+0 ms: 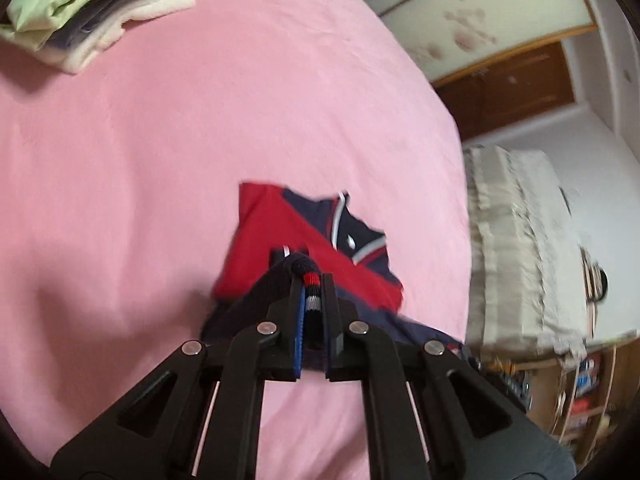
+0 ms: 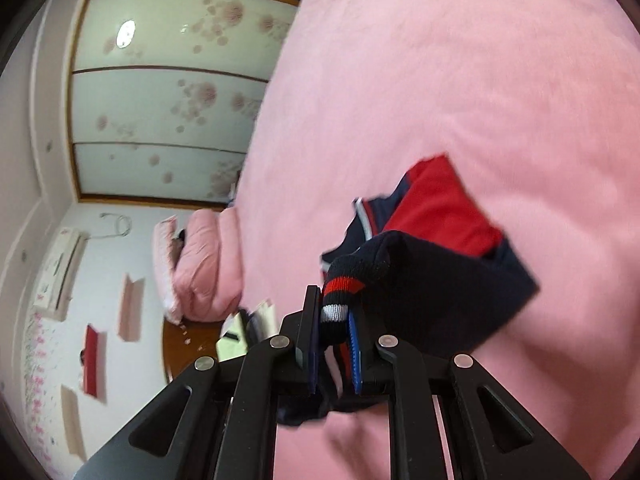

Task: Fold large clothes
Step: 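Grasp the hem with both grippers and lift it toward the collar, then lay the hem over the folded sleeves near the collar with both grippers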

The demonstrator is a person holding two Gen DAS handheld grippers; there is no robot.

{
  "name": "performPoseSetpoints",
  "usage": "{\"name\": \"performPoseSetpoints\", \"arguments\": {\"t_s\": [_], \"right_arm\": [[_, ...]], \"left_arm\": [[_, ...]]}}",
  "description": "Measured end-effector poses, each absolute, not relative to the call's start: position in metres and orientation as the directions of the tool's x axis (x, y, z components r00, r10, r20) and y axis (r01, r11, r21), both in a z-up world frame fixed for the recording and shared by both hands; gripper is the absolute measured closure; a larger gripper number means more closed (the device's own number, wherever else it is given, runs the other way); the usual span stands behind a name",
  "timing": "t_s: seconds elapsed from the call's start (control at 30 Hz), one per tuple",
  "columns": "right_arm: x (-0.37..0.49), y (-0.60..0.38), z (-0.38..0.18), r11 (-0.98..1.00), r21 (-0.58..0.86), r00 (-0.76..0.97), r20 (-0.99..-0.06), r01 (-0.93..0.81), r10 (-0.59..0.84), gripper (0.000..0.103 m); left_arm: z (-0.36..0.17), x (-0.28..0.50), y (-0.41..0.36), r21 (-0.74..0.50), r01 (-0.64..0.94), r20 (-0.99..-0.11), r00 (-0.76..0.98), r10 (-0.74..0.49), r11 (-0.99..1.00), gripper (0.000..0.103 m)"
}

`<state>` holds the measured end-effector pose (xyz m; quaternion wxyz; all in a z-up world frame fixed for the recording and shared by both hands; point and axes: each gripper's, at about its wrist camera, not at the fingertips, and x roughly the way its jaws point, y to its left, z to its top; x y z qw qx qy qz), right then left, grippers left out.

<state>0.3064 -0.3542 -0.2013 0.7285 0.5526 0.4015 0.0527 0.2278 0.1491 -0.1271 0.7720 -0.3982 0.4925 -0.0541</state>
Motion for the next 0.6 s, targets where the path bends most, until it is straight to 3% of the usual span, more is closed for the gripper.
{"name": "performPoseSetpoints", "arguments": {"t_s": [0.2,0.4,0.5,0.57,0.6], "right_arm": [[0.366,-0.369,-0.210,0.514,0.716,0.505,-0.698,0.473,0.507,0.091],[0.414,-0.371,-0.219,0.578,0.659,0.426,-0.752,0.481,0.503,0.089],[0.417,-0.382,-0.225,0.558,0.675,0.457,-0.738,0.484,0.497,0.077],[0.419,-0.391,-0.218,0.538,0.697,0.517,-0.715,0.473,0.471,0.061],[0.419,-0.395,-0.216,0.542,0.698,0.534,-0.712,0.467,0.456,0.060]], "left_arm": [[-0.145,0.303,0.124,-0.593,-0.312,-0.780,0.450,-0.434,0.743,0.099],[-0.171,0.341,0.111,-0.497,-0.353,-0.851,0.378,-0.365,0.793,0.099],[-0.182,0.352,0.117,-0.479,-0.386,-0.866,0.354,-0.353,0.788,0.098],[-0.182,0.353,0.121,-0.442,-0.397,-0.879,0.368,-0.302,0.804,0.093],[-0.181,0.352,0.120,-0.409,-0.392,-0.889,0.376,-0.262,0.824,0.091]]}}
